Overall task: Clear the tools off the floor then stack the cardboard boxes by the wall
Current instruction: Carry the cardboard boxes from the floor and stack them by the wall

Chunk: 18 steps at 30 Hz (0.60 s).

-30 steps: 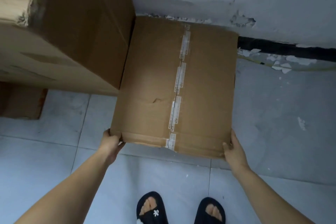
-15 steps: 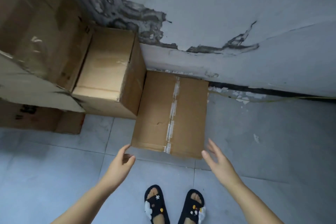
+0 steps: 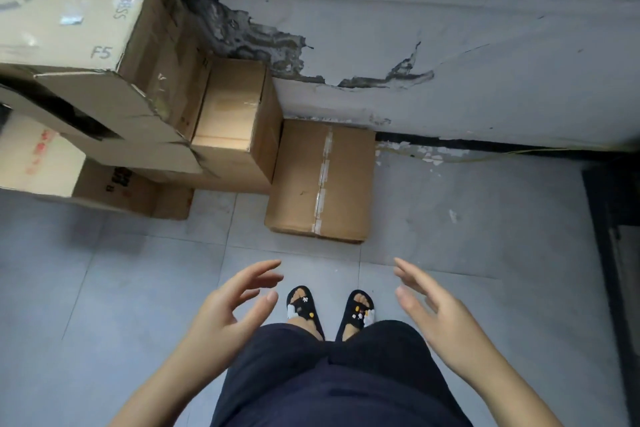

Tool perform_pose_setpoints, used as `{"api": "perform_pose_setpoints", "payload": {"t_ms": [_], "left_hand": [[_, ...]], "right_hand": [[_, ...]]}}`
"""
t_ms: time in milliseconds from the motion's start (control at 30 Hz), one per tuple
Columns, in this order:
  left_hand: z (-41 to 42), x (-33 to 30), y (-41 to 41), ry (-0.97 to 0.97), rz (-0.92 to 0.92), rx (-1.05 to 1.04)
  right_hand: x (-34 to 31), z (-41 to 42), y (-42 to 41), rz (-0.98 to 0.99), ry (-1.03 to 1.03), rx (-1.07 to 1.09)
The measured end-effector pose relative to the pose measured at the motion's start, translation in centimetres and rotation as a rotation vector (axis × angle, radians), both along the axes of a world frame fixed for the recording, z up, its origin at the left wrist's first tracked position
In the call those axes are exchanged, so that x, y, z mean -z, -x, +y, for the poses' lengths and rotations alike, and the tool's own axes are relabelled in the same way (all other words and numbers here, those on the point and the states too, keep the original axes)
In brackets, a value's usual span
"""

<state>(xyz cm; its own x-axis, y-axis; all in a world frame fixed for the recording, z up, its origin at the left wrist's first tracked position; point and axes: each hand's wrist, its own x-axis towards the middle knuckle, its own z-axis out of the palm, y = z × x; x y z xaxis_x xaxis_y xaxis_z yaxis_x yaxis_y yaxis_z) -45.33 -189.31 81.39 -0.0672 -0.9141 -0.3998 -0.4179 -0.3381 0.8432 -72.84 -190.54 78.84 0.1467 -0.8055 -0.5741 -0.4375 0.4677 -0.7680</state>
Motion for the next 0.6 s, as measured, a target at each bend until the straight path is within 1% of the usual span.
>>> {"api": "perform_pose_setpoints", "payload": {"t_ms": [100, 200, 300, 400, 467, 600], "left_hand": [[1.4, -0.2, 1.0, 0.097, 0.025, -0.057], [0.6, 0.6, 1.8, 0.150, 0.053, -0.022], [-1.8, 0.8, 2.2, 0.190, 0.070, 0.079], [-4.6, 0.8, 2.3, 0.230, 0.075, 0.224], [-6.5, 1.0, 2.0, 0.262, 0.068, 0.345], [-9.4, 1.5, 0.1, 0.304, 0.110, 0.547]], "right_hand": [[-1.2, 2.3, 1.6, 0.020, 0.068, 0.101], [-1.5, 3.7, 2.3, 0.036, 0.130, 0.244], [-1.6, 4.7, 2.1, 0.100, 0.199, 0.345], [-1.7, 6.0, 1.1, 0.175, 0.265, 0.474], [-1.6, 7.0, -0.2, 0.211, 0.272, 0.610], [-0.6, 10.2, -5.1, 0.211, 0.309, 0.917]]}}
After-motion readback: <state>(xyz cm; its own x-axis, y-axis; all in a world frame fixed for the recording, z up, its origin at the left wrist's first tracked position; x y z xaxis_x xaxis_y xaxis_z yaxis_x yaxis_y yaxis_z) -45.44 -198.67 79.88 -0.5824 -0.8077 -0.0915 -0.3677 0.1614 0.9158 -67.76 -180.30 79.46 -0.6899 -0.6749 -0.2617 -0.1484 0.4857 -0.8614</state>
